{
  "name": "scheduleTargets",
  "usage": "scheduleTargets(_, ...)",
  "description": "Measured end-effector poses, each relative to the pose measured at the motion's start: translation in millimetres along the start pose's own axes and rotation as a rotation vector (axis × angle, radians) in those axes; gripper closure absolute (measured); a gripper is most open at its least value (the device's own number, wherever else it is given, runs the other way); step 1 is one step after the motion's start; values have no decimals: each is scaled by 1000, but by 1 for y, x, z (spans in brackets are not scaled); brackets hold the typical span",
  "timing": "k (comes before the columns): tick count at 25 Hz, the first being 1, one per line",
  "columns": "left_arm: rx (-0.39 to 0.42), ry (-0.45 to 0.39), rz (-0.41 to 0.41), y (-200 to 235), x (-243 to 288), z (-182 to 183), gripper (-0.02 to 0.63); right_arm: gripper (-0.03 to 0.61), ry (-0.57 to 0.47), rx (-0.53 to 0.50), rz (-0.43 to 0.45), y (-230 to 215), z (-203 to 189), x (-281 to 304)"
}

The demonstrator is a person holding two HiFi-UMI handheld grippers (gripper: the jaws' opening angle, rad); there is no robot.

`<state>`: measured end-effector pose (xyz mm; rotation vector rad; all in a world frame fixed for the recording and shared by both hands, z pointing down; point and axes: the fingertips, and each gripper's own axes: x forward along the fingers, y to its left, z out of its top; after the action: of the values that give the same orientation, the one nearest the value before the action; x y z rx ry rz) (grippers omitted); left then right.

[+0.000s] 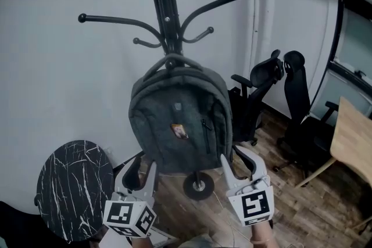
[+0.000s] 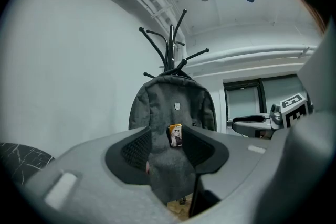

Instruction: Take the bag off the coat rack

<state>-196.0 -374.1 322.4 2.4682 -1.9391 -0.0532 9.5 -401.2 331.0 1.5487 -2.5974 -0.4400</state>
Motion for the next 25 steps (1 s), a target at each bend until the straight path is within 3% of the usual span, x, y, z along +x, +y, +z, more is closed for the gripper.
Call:
scheduleTargets(12,-4,27,38,40,38,-11,390,426,17,12,-35,-27,-10,40)
scheduleTargets(25,-17,76,41,68,81,-34,386,410,46,17,-69,-44,-31,79)
